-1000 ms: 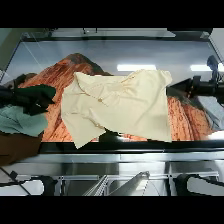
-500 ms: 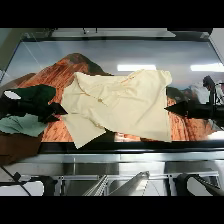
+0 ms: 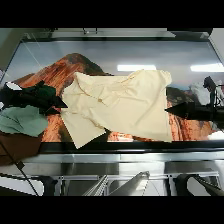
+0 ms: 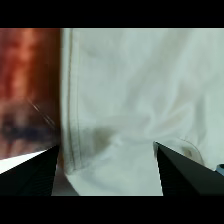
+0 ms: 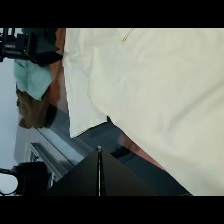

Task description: Fold the shirts.

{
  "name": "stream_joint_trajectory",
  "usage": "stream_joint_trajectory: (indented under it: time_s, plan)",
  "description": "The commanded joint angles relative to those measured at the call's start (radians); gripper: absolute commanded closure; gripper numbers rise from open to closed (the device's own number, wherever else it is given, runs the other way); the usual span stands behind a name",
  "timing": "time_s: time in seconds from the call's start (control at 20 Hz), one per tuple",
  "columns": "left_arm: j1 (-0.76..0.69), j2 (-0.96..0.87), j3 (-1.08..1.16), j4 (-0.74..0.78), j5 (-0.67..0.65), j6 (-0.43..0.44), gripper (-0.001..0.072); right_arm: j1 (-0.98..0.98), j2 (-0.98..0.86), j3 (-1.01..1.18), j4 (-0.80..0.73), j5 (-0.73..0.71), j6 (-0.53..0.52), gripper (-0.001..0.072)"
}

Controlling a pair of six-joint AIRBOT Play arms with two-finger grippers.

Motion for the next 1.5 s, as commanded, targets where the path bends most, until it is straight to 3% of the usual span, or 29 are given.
stream_joint_trajectory:
  time_s: [0.0,0.15,0.35,0.45,0.5,0.55,0.6,0.65,0.7,0.9,0.95,1.0,1.15,1.2,1.25,1.3,1.45]
  plan:
    - [0.016,-0.052,0.013,-0.056,0.013,0.072,0.0006,0.000,0.001,0.000,0.000,0.001,0.000,0.0697]
    - [0.010,-0.120,0.013,-0.258,-0.053,0.187,0.0014,0.000,0.001,0.000,0.000,0.001,0.000,0.0697]
    - [0.007,-0.155,0.013,-0.232,-0.157,0.210,0.0016,-0.001,0.001,0.000,0.000,0.002,0.000,0.0696]
    - [0.019,-0.154,0.014,-0.208,-0.171,0.210,0.0246,-0.001,0.000,0.000,0.000,0.000,0.001,0.0695]
    - [0.029,-0.154,0.015,-0.209,-0.177,0.210,0.0326,-0.001,-0.004,0.000,0.000,-0.002,0.000,0.0663]
    - [0.037,-0.154,0.015,-0.210,-0.179,0.210,0.0428,-0.001,-0.013,0.000,0.000,-0.011,0.001,0.0528]
    - [0.046,-0.154,0.015,-0.209,-0.181,0.210,0.0540,0.000,-0.022,0.000,0.000,-0.024,0.002,0.0489]
    - [0.053,-0.154,0.015,-0.209,-0.186,0.211,0.0617,-0.002,-0.031,0.000,0.000,-0.034,0.038,0.0514]
    - [0.060,-0.154,0.015,-0.209,-0.192,0.211,0.0656,-0.008,-0.040,0.000,-0.001,-0.051,0.084,0.0690]
    - [0.062,-0.154,0.015,-0.210,-0.210,0.220,0.0661,-0.180,-0.063,0.000,-0.112,-0.122,0.166,0.0695]
    - [0.061,-0.154,0.015,-0.211,-0.224,0.221,0.0661,-0.243,-0.072,0.000,-0.182,-0.125,0.167,0.0645]
    - [0.061,-0.154,0.015,-0.211,-0.240,0.221,0.0661,-0.299,-0.083,0.000,-0.270,-0.134,0.177,0.0472]
    - [0.061,-0.154,0.023,-0.210,-0.293,0.228,0.0699,-0.357,-0.126,-0.027,-0.498,-0.142,0.227,0.0449]
    - [0.061,-0.154,0.034,-0.213,-0.302,0.228,0.0699,-0.352,-0.140,-0.048,-0.521,-0.151,0.229,0.0436]
    - [0.059,-0.153,0.047,-0.216,-0.304,0.226,0.0699,-0.345,-0.152,-0.073,-0.517,-0.177,0.227,0.0330]
    - [0.053,-0.149,0.062,-0.216,-0.305,0.225,0.0699,-0.333,-0.161,-0.098,-0.513,-0.206,0.214,0.0303]
    - [0.024,-0.116,0.085,-0.214,-0.271,0.224,0.0699,-0.261,-0.199,-0.132,-0.511,-0.264,0.203,0.0305]
